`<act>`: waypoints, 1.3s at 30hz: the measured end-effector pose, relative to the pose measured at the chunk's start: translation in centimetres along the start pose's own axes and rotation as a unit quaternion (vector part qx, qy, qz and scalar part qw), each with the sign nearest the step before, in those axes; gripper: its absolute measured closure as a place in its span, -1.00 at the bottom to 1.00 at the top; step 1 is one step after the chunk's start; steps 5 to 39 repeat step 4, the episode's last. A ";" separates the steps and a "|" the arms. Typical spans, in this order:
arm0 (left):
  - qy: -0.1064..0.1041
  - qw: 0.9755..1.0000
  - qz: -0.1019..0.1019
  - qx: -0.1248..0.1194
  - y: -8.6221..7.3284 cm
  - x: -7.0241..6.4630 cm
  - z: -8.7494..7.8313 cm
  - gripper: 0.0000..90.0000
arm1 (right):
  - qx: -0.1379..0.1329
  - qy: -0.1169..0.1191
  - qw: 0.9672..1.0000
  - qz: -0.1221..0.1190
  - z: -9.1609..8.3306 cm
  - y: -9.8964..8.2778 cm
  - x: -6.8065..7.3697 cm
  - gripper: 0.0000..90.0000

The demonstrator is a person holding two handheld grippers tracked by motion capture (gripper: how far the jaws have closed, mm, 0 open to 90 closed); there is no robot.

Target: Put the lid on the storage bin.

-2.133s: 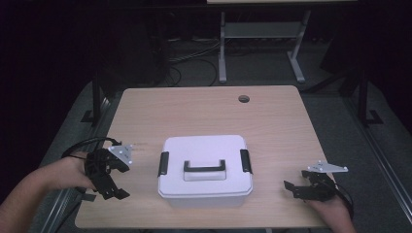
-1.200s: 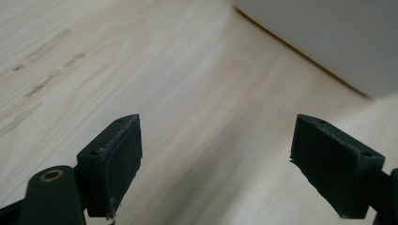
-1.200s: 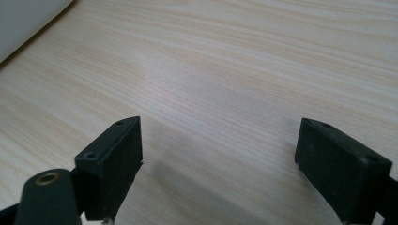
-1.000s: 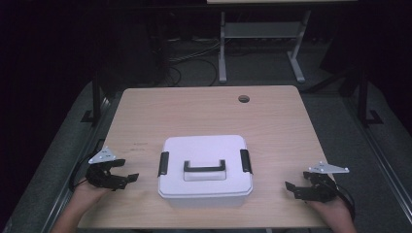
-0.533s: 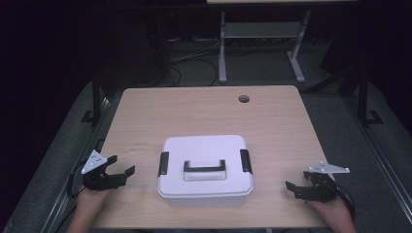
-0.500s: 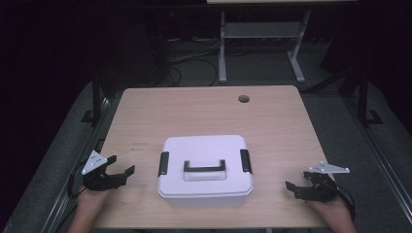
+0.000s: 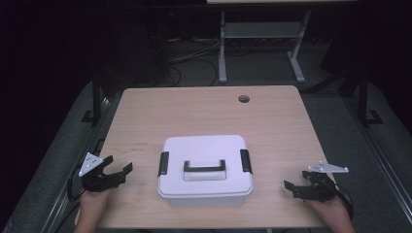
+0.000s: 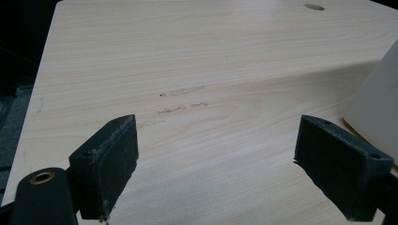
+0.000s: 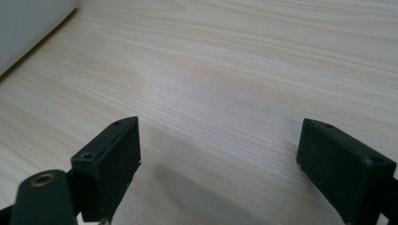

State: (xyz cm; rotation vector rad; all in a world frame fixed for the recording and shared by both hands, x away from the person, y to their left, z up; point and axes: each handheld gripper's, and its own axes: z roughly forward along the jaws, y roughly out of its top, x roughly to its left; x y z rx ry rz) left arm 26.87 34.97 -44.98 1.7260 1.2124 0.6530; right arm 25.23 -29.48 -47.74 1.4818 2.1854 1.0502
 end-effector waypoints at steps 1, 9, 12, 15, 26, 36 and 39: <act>0.000 1.000 0.001 0.000 0.0 0.0 0.0 -0.71 | 0.001 -0.001 1.000 -0.002 0.0 0.0 0.1 -0.71; 0.000 1.000 0.010 -0.004 -0.1 -0.1 0.0 -0.71 | -0.005 -0.005 1.000 -0.001 0.1 0.1 0.2 -0.75; 0.000 1.000 0.010 -0.004 -0.1 -0.1 0.0 -0.71 | -0.005 -0.005 1.000 -0.001 0.1 0.1 0.2 -0.75; 0.000 1.000 0.010 -0.004 -0.1 -0.1 0.0 -0.71 | -0.005 -0.005 1.000 -0.001 0.1 0.1 0.2 -0.75; 0.000 1.000 0.010 -0.004 -0.1 -0.1 0.0 -0.71 | -0.005 -0.005 1.000 -0.001 0.1 0.1 0.2 -0.75; 0.000 1.000 0.010 -0.004 -0.1 -0.1 0.0 -0.71 | -0.005 -0.005 1.000 -0.001 0.1 0.1 0.2 -0.75; 0.000 1.000 0.010 -0.004 -0.1 -0.1 0.0 -0.71 | -0.005 -0.005 1.000 -0.001 0.1 0.1 0.2 -0.75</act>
